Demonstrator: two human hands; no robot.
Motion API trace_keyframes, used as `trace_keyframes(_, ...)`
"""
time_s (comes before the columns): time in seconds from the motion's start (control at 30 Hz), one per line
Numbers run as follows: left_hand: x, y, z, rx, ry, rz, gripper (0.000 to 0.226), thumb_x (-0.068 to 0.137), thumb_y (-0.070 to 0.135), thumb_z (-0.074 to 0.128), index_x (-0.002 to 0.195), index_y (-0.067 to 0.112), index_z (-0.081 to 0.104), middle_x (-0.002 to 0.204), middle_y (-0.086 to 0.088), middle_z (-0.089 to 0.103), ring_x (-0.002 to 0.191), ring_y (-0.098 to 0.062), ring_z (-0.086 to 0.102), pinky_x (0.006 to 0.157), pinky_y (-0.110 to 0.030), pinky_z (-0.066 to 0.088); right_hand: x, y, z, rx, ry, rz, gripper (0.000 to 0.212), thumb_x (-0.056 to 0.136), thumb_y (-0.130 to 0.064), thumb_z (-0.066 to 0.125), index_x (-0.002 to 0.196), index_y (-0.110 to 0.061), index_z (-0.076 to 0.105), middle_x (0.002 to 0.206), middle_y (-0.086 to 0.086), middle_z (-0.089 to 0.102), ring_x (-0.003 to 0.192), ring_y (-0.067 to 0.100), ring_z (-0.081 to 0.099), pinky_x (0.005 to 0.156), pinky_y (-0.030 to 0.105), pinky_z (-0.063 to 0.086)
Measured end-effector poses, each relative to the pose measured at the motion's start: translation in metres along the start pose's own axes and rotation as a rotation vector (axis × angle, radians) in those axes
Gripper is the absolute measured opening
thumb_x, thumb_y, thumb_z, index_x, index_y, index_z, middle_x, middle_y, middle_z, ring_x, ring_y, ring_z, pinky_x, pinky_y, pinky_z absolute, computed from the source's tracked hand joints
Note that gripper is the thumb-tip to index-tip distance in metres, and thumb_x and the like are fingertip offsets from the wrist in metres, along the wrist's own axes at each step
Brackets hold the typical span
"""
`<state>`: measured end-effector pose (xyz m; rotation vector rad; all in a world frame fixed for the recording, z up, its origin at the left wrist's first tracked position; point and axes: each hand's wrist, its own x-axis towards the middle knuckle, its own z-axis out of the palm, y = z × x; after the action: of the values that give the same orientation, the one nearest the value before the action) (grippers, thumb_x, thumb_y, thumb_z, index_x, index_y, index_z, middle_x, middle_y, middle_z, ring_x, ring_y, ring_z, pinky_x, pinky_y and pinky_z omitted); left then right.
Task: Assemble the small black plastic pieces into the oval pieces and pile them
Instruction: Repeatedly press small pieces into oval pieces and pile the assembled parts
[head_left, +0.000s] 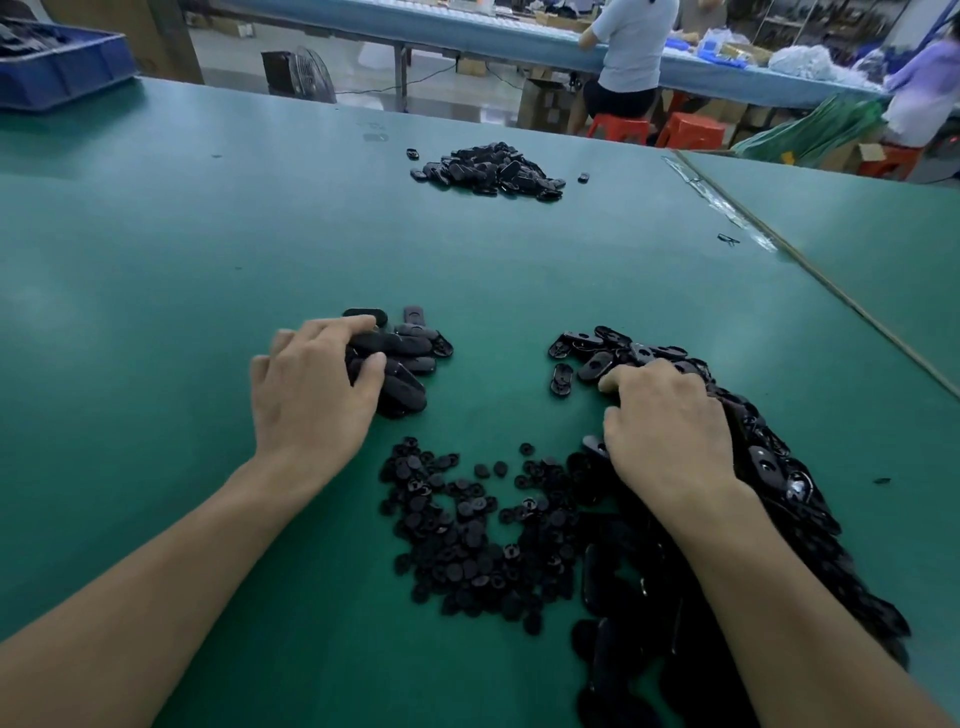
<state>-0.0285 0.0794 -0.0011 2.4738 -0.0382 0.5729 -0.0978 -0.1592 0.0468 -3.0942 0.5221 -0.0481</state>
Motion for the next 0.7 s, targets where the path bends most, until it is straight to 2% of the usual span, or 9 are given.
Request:
trace_keyframes(0.07, 0.000, -0.002, 0.001, 0.004, -0.019, -0.025, 0.037, 0.096, 0.033, 0.061, 0.132, 0.026, 0.062, 0.122, -0.005, 0.069, 0.118, -0.030, 0.052, 0.099, -0.043, 0.034, 0.001, 0.001, 0.002, 0.023, 0.037, -0.003, 0.035, 0.094, -0.025, 0.062, 0.128, -0.024, 0.061, 0.123, 0.008, 0.057, 0.115, 0.033, 0.053, 0.093, 0.042, 0.045)
trace_keyframes(0.27, 0.001, -0.006, 0.005, 0.063, -0.051, 0.012, 0.035, 0.097, 0.038, 0.059, 0.129, 0.026, 0.066, 0.134, 0.002, 0.060, 0.121, -0.029, 0.046, 0.096, -0.040, 0.032, 0.001, 0.000, 0.006, 0.104, 0.099, -0.018, 0.037, 0.091, -0.017, 0.066, 0.127, -0.024, 0.065, 0.122, 0.007, 0.064, 0.112, 0.032, 0.058, 0.092, 0.042, 0.048)
trace_keyframes(0.43, -0.006, 0.002, 0.001, -0.011, 0.086, 0.145, 0.012, 0.094, 0.031, 0.065, 0.104, 0.030, 0.072, 0.114, 0.007, 0.064, 0.108, -0.024, 0.050, 0.086, -0.029, 0.026, 0.002, 0.000, 0.002, 0.185, 0.191, -0.005, 0.040, 0.092, -0.002, 0.055, 0.120, -0.027, 0.071, 0.112, 0.004, 0.072, 0.105, 0.031, 0.062, 0.082, 0.038, 0.049)
trace_keyframes(0.5, -0.012, 0.015, -0.001, -0.118, 0.119, 0.253, 0.009, 0.093, 0.030, 0.066, 0.097, 0.026, 0.073, 0.104, 0.009, 0.065, 0.101, -0.019, 0.052, 0.086, -0.029, 0.036, 0.000, 0.000, -0.002, 0.250, 0.255, -0.003, 0.036, 0.095, -0.006, 0.056, 0.116, -0.030, 0.072, 0.105, 0.004, 0.073, 0.100, 0.031, 0.063, 0.081, 0.038, 0.049)
trace_keyframes(0.57, -0.019, 0.030, -0.004, -0.343, 0.044, 0.303, 0.013, 0.091, 0.035, 0.063, 0.094, 0.027, 0.072, 0.091, 0.017, 0.065, 0.087, -0.007, 0.055, 0.078, -0.022, 0.047, -0.003, 0.000, -0.005, 0.340, 0.319, -0.043, 0.027, 0.097, -0.014, 0.060, 0.116, -0.030, 0.071, 0.103, 0.004, 0.074, 0.101, 0.029, 0.065, 0.085, 0.040, 0.054)
trace_keyframes(0.63, -0.026, 0.043, -0.006, -0.595, -0.112, 0.227, 0.016, 0.090, 0.045, 0.060, 0.093, 0.032, 0.068, 0.077, 0.018, 0.066, 0.070, -0.001, 0.058, 0.063, -0.008, 0.042, -0.010, -0.005, -0.008, 0.544, 0.374, -0.136, 0.021, 0.095, -0.017, 0.066, 0.114, -0.024, 0.073, 0.100, -0.001, 0.075, 0.098, 0.021, 0.068, 0.085, 0.042, 0.057)
trace_keyframes(0.7, -0.033, 0.047, -0.004, -0.697, -0.225, 0.170, 0.027, 0.087, 0.055, 0.056, 0.097, 0.033, 0.069, 0.071, 0.012, 0.068, 0.059, -0.002, 0.058, 0.056, -0.008, 0.040, -0.021, -0.014, -0.010, 0.702, 0.438, -0.232, 0.015, 0.091, -0.017, 0.072, 0.106, -0.019, 0.074, 0.093, -0.007, 0.074, 0.087, 0.008, 0.069, 0.082, 0.030, 0.058)
